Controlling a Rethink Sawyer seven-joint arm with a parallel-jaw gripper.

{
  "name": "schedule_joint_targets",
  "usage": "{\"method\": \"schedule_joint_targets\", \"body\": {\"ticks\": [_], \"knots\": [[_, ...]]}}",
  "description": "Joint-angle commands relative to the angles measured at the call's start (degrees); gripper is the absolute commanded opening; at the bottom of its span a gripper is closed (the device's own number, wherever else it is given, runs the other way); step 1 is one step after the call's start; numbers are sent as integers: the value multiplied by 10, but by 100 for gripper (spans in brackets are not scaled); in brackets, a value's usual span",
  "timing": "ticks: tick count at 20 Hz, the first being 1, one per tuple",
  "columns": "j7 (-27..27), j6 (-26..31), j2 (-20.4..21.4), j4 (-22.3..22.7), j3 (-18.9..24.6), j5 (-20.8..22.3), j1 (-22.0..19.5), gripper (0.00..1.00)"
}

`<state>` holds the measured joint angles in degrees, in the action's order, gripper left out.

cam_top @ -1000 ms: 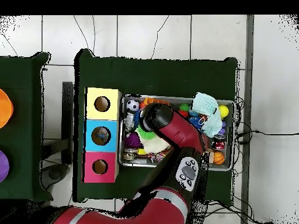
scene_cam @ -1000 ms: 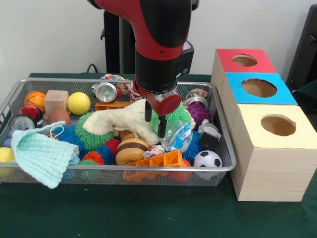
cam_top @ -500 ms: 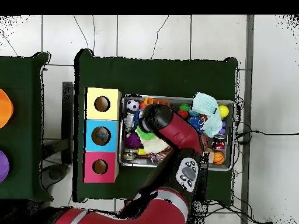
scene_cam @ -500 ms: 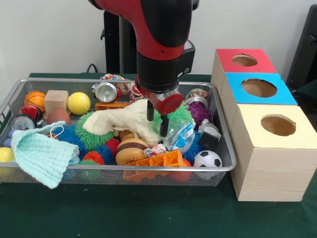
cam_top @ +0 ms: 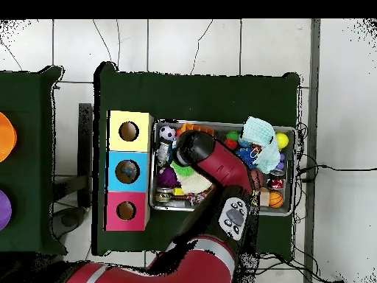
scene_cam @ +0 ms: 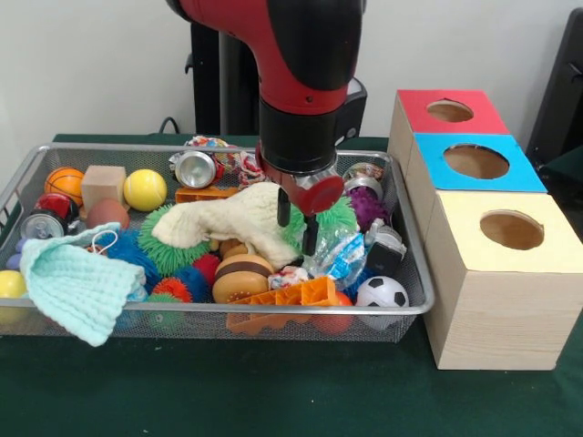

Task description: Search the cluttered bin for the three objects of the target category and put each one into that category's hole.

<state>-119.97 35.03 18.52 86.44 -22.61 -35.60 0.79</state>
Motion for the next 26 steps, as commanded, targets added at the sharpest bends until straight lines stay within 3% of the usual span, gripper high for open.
{"method": "schedule_joint_targets", "body": {"ticks": [1,15,26], "knots": [[-129,-16,-44,-33,59,-6,13,100],[-128,-15,-64,-72,63,-14,13,100],[-95,-40,-58,-55,83,-10,1,100]]}}
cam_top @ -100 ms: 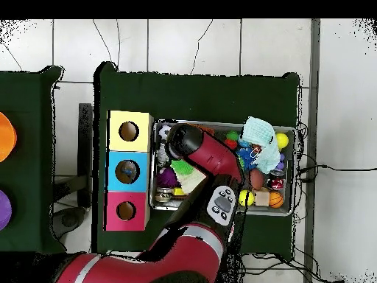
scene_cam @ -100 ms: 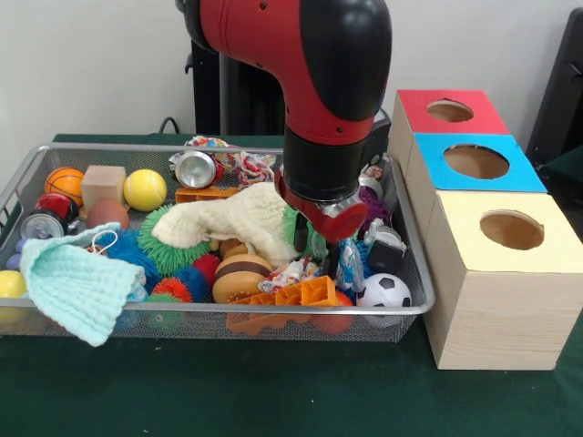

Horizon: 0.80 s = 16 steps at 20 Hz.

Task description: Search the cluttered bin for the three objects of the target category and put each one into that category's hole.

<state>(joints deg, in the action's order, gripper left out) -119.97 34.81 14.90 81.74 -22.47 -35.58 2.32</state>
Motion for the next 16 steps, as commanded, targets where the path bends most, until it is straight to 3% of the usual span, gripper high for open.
{"method": "schedule_joint_targets", "body": {"ticks": [1,5,11,16], "knots": [[-89,-43,-21,-5,86,-11,-18,100],[-85,-27,-11,-5,82,-5,-21,100],[-56,-13,29,30,76,15,-29,100],[0,60,94,44,27,76,-28,100]]}}
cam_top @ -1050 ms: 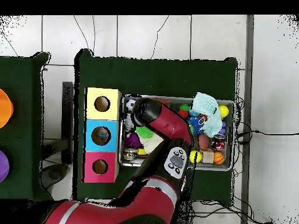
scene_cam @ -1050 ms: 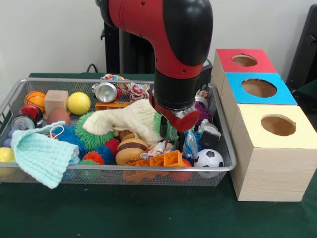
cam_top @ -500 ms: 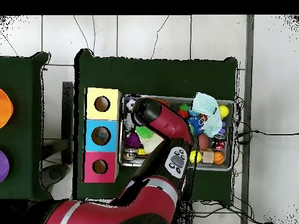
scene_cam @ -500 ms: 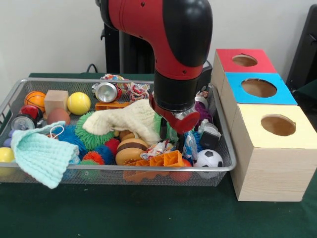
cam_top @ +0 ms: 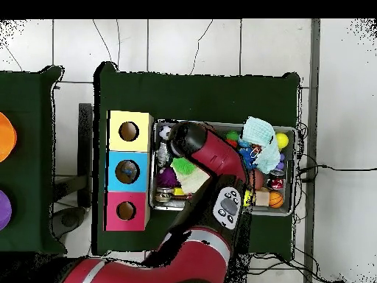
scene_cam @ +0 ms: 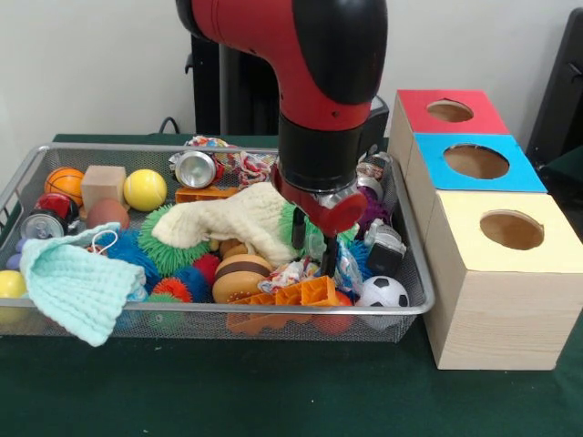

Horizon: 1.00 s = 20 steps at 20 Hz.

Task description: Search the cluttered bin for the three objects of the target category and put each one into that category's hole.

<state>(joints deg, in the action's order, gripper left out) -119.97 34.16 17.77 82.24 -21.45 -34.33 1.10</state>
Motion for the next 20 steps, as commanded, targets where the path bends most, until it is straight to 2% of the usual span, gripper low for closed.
{"method": "schedule_joint_targets", "body": {"ticks": [1,7,13,16,20], "knots": [[10,73,71,39,16,73,-18,100],[94,103,120,48,33,155,-50,100],[210,100,165,53,109,242,-109,100],[226,76,178,78,157,267,-132,100],[233,67,178,78,205,304,-158,100]]}}
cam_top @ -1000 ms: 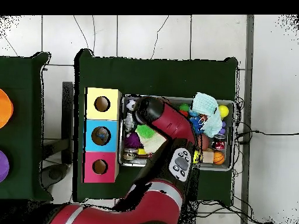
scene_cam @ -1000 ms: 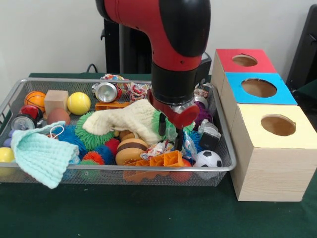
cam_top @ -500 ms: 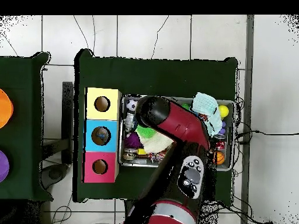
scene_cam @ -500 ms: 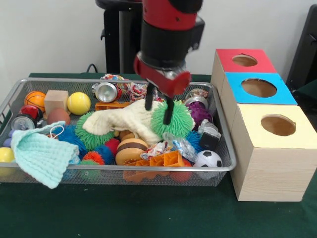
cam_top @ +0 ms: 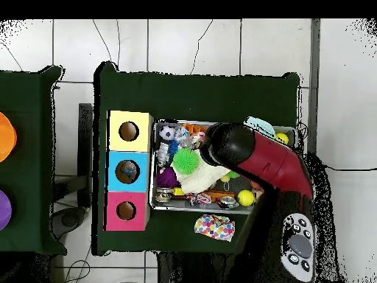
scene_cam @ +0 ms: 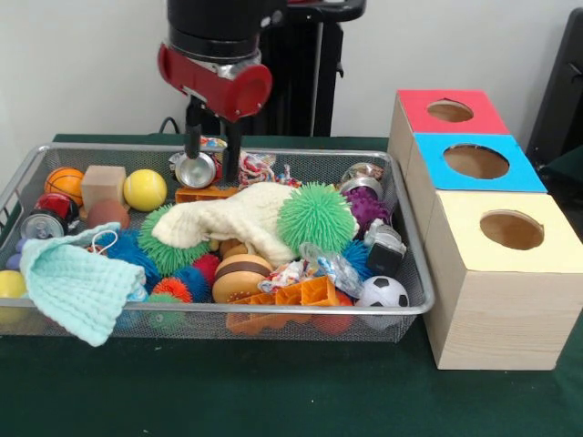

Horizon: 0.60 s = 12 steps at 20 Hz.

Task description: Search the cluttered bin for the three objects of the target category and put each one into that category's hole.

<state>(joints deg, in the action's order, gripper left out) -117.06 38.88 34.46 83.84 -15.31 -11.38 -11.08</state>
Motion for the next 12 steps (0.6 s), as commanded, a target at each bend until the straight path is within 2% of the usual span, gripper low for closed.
{"method": "schedule_joint_targets", "body": {"ticks": [1,7,12], "knots": [[205,21,12,62,152,79,-43,100],[193,12,15,70,194,117,-74,100],[214,-6,24,105,246,150,-114,100]]}}
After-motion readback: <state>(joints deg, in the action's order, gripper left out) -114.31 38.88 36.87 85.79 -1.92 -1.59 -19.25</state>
